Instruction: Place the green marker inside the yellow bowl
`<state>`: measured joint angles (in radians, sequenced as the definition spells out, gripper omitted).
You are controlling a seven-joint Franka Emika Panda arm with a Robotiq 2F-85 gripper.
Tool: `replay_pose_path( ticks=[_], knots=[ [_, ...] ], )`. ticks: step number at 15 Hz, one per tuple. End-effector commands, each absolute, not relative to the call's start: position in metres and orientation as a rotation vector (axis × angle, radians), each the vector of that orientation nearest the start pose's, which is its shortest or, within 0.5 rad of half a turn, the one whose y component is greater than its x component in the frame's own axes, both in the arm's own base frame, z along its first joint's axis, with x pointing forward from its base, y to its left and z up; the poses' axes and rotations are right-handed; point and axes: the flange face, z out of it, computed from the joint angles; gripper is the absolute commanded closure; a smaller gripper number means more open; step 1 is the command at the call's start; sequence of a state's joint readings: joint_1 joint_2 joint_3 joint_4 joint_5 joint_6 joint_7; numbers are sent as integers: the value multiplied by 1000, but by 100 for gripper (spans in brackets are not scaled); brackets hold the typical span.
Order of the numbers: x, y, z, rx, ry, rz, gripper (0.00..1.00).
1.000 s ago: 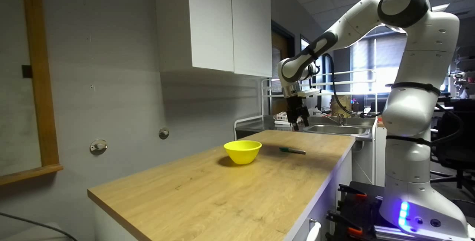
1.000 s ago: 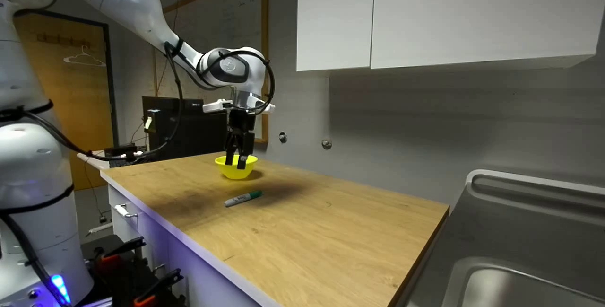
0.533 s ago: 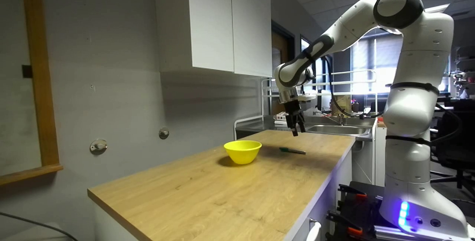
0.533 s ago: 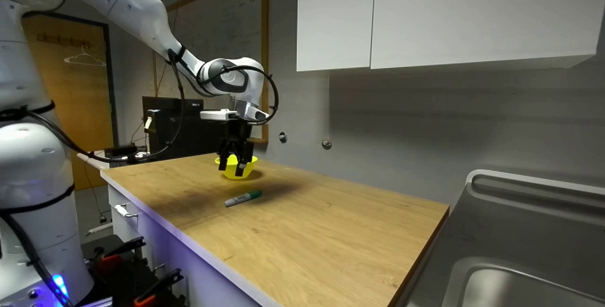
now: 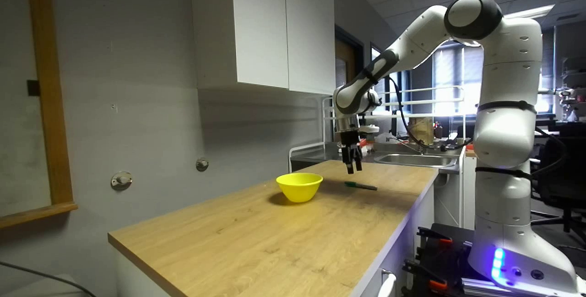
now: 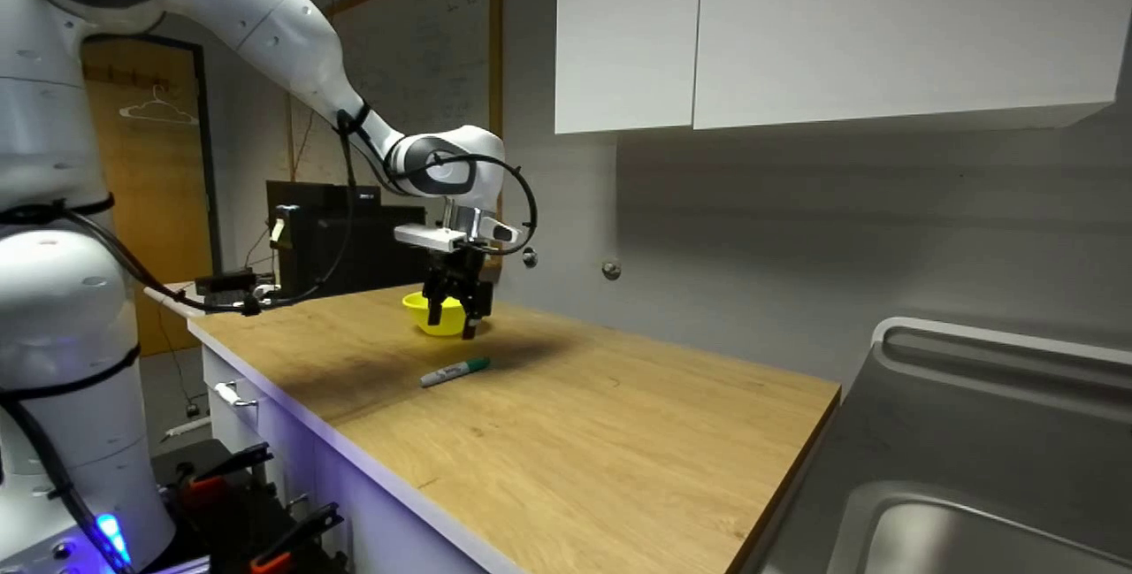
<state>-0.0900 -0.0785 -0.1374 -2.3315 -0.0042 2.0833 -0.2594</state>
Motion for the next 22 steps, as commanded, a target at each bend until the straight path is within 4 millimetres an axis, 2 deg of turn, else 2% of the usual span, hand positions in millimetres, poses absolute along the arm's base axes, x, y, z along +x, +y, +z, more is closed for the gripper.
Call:
replay_pose_path(
  ticks=[1,6,7,8,9,13,17,18,20,22],
  knots=[
    [474,-128,332,-3064,-58,259,0],
    [469,-142,306,-3041,-22,317,0],
    [470,-144,303,-3038,-17,324,25],
    [470,-145,301,-3038,-1,325,27],
    [471,-146,301,-3031,7,331,33],
    [475,-149,303,-3027,24,324,66],
    [475,-150,305,-3041,30,322,93],
    [475,-150,307,-3045,27,319,97],
    [474,-147,314,-3055,37,302,91],
    [473,-143,325,-3069,50,277,91]
  ],
)
